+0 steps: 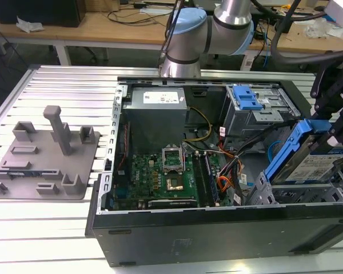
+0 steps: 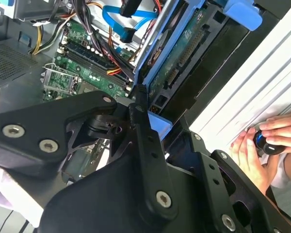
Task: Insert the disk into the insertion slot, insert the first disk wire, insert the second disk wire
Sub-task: 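Insert the disk into the insertion slot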
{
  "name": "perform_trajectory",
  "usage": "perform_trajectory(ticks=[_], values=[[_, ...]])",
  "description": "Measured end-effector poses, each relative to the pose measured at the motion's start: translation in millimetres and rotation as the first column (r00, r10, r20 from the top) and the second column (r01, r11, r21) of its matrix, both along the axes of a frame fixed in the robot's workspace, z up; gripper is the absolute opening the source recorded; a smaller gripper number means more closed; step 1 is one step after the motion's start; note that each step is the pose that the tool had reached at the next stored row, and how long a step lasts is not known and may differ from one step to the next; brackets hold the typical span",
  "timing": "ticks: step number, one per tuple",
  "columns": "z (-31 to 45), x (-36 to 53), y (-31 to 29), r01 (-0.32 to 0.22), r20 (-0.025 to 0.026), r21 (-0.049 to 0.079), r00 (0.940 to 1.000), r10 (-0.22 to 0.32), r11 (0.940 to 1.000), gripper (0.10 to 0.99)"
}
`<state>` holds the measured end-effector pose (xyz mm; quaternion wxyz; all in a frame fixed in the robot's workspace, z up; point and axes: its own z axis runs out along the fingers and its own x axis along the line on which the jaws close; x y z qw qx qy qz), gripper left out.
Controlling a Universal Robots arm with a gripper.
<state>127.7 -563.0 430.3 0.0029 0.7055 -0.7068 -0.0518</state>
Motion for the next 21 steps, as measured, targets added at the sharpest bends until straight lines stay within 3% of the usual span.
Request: perform_trajectory(ticks=[9,18,19,20,21], values=[[-17.5,2.7,0.0,0.000,-0.0050,0.000,1.0000,0.000,1.0000,0.365],[-39.0,3.3,0.1,0.000,-0.0058,0.000,1.0000,0.000,1.0000,0.365],[-41.6,3.3,-0.1,0.000,-0.0058,0.000,1.0000,0.000,1.0000,0.427],[-41.8,3.3,0.0,0.000,-0.0058,0.000,1.0000,0.000,1.0000,0.427],[-41.9,3.3,0.0,0.000,-0.0057,0.000,1.0000,0.000,1.0000,0.502]])
